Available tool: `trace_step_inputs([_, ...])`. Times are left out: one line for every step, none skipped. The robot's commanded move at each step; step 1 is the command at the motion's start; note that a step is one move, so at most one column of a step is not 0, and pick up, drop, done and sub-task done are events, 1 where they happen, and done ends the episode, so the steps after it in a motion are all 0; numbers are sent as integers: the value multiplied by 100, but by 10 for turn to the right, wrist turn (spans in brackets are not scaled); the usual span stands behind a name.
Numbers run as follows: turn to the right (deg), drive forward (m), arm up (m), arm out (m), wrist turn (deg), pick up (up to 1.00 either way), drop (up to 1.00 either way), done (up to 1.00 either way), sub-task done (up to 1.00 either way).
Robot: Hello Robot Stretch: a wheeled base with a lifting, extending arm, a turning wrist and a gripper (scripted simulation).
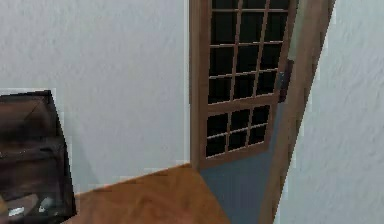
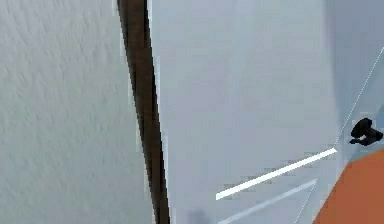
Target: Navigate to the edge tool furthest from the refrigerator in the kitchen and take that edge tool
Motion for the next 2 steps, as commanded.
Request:
trace_step_inputs([0, 75, 0, 0, 0, 0, 0, 0, 0])
trace_step_inputs([-30, 0, 0, 0, 0, 0, 0, 0, 0])
